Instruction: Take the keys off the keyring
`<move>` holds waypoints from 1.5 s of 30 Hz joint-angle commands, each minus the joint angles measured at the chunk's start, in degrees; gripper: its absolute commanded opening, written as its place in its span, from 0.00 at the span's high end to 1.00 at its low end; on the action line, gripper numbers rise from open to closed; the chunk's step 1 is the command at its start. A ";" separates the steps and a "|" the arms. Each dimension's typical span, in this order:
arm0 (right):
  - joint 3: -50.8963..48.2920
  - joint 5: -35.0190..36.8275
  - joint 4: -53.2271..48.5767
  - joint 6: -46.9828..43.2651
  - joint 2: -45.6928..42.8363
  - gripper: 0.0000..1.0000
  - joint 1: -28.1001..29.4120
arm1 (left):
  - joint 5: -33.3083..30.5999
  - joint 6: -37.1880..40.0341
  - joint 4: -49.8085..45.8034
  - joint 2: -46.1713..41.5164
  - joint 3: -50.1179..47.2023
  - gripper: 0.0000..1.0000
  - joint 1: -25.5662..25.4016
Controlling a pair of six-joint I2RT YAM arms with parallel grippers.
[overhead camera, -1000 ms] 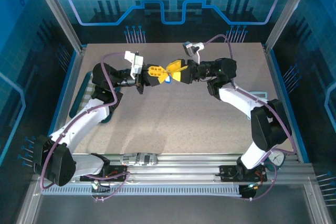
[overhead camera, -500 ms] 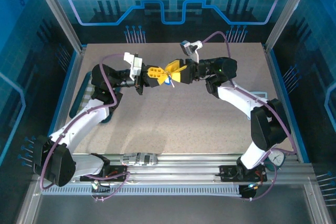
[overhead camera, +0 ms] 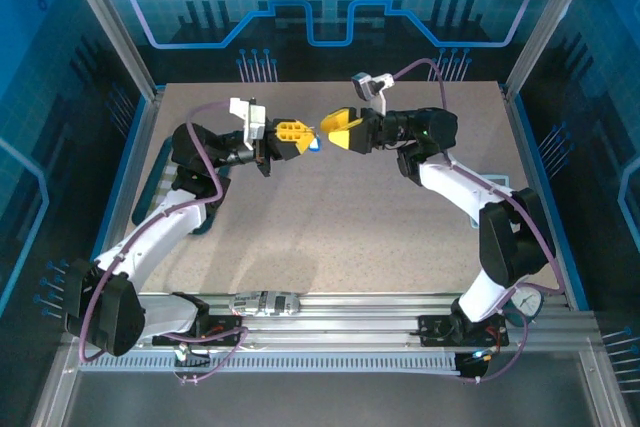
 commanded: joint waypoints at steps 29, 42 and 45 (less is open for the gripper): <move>3.82 -1.42 2.44 4.20 -1.37 0.63 1.81 | 3.21 -7.27 10.17 2.94 0.04 1.00 1.47; 6.22 -2.83 2.47 6.15 0.68 0.57 4.88 | 4.52 -12.46 16.13 4.41 1.00 1.00 1.30; 6.56 -2.74 2.50 6.67 0.67 0.57 4.94 | 5.10 -13.57 16.90 4.45 1.12 1.00 1.21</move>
